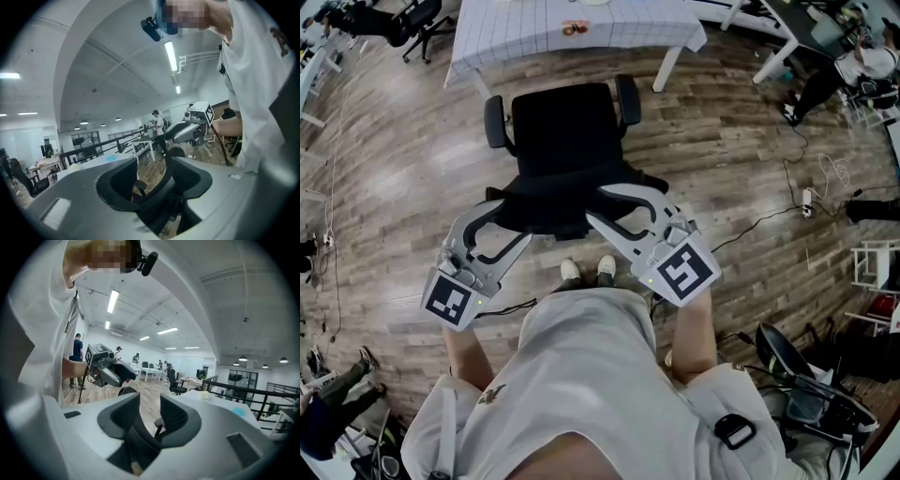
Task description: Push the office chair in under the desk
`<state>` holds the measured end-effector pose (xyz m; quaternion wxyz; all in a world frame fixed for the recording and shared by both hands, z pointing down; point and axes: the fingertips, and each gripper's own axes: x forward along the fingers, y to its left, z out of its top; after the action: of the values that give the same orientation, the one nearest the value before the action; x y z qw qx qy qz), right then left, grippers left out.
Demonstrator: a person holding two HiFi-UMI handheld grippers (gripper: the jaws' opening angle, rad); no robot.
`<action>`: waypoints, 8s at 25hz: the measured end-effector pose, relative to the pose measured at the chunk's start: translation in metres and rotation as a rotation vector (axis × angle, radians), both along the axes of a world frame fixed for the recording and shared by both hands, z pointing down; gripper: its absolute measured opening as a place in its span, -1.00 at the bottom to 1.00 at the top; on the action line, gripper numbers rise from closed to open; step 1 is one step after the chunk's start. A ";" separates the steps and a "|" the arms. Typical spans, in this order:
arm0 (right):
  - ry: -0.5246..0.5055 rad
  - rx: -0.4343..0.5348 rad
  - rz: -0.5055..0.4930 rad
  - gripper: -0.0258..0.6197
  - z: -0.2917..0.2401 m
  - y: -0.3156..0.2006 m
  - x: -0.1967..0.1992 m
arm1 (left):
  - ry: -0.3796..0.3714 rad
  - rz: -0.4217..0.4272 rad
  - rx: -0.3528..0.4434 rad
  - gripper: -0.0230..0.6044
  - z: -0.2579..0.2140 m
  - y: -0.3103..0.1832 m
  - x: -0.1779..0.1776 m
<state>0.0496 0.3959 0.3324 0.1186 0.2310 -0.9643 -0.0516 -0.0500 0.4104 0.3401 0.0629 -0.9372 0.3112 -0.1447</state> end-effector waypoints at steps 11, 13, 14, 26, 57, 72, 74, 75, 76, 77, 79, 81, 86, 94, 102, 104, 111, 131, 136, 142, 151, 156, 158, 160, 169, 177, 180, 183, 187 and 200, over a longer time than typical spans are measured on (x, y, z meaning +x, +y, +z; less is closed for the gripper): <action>0.083 -0.004 -0.117 -0.19 0.015 0.015 -0.004 | -0.135 0.084 -0.047 0.08 0.024 0.009 0.007; 0.100 -0.012 -0.125 -0.19 0.019 0.015 -0.003 | -0.156 0.088 -0.044 0.12 0.028 0.008 0.009; 0.118 -0.015 -0.134 -0.13 0.022 0.016 -0.004 | -0.166 0.089 -0.043 0.13 0.029 0.006 0.009; 0.332 0.013 -0.172 0.16 0.055 0.011 -0.004 | -0.231 0.069 -0.038 0.17 0.043 -0.010 0.013; 0.315 0.031 -0.158 0.08 0.057 -0.009 -0.007 | -0.212 0.006 -0.025 0.28 0.046 -0.024 0.011; 0.316 0.008 -0.164 0.08 0.058 -0.020 -0.014 | -0.200 0.023 -0.013 0.28 0.046 -0.037 0.005; 0.321 0.001 -0.162 0.08 0.059 -0.022 -0.013 | -0.182 0.043 0.003 0.28 0.046 -0.038 0.008; 0.325 -0.002 -0.161 0.08 0.059 -0.023 -0.013 | -0.178 0.051 0.008 0.28 0.047 -0.040 0.009; 0.328 -0.004 -0.161 0.08 0.059 -0.025 -0.013 | -0.178 0.054 0.010 0.28 0.047 -0.041 0.009; 0.330 -0.004 -0.161 0.08 0.060 -0.027 -0.013 | -0.180 0.054 0.010 0.28 0.047 -0.043 0.009; 0.330 -0.004 -0.160 0.08 0.060 -0.032 -0.015 | -0.186 0.053 0.008 0.28 0.048 -0.049 0.007; 0.329 -0.003 -0.162 0.07 0.059 -0.038 -0.015 | -0.191 0.055 0.007 0.27 0.048 -0.054 0.006; 0.331 -0.003 -0.172 0.07 0.060 -0.051 -0.003 | -0.199 0.060 -0.002 0.25 0.050 -0.067 0.018; 0.324 -0.002 -0.201 0.08 0.057 -0.069 0.015 | -0.211 0.030 -0.035 0.25 0.046 -0.085 0.035; 0.313 0.010 -0.237 0.07 0.057 -0.079 0.026 | -0.207 -0.002 -0.052 0.27 0.046 -0.094 0.045; 0.314 0.012 -0.248 0.06 0.057 -0.080 0.029 | -0.206 -0.009 -0.057 0.27 0.045 -0.095 0.048; 0.315 0.018 -0.286 0.06 0.057 -0.088 0.037 | -0.215 -0.029 -0.082 0.28 0.046 -0.102 0.056; 0.326 -0.031 -0.341 0.08 0.057 -0.104 0.033 | -0.212 0.009 -0.108 0.29 0.047 -0.117 0.052; 0.326 -0.046 -0.342 0.09 0.058 -0.107 0.033 | -0.185 0.038 -0.094 0.29 0.048 -0.119 0.055; 0.330 -0.066 -0.349 0.10 0.057 -0.111 0.033 | -0.174 0.061 -0.084 0.29 0.046 -0.122 0.056; 0.358 -0.075 -0.339 0.13 0.062 -0.128 0.032 | -0.191 0.071 -0.076 0.28 0.050 -0.137 0.054; 0.411 -0.115 -0.352 0.12 0.067 -0.145 0.036 | -0.201 0.056 -0.080 0.29 0.050 -0.153 0.058; 0.413 -0.111 -0.353 0.12 0.066 -0.154 0.035 | -0.194 0.047 -0.081 0.30 0.049 -0.162 0.057; 0.414 -0.118 -0.353 0.12 0.067 -0.159 0.033 | -0.189 0.045 -0.089 0.32 0.049 -0.169 0.056; 0.401 -0.107 -0.352 0.12 0.066 -0.181 0.018 | -0.183 0.009 -0.115 0.40 0.045 -0.197 0.038; 0.400 -0.103 -0.360 0.13 0.066 -0.198 0.006 | -0.190 0.008 -0.152 0.42 0.048 -0.215 0.025; 0.411 -0.123 -0.356 0.12 0.066 -0.202 0.000 | -0.200 0.015 -0.154 0.42 0.048 -0.219 0.020; 0.429 -0.136 -0.338 0.12 0.067 -0.205 -0.006 | -0.203 0.030 -0.140 0.43 0.046 -0.224 0.014; 0.423 -0.142 -0.317 0.12 0.068 -0.211 -0.020 | -0.194 0.052 -0.130 0.44 0.046 -0.232 0.000; 0.424 -0.168 -0.290 0.14 0.067 -0.230 -0.038 | -0.145 0.096 -0.100 0.46 0.047 -0.249 -0.015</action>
<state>0.0117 0.1657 0.3991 0.3278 0.0639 -0.9419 -0.0350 -0.0649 0.1614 0.3866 0.0455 -0.9400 0.2530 -0.2245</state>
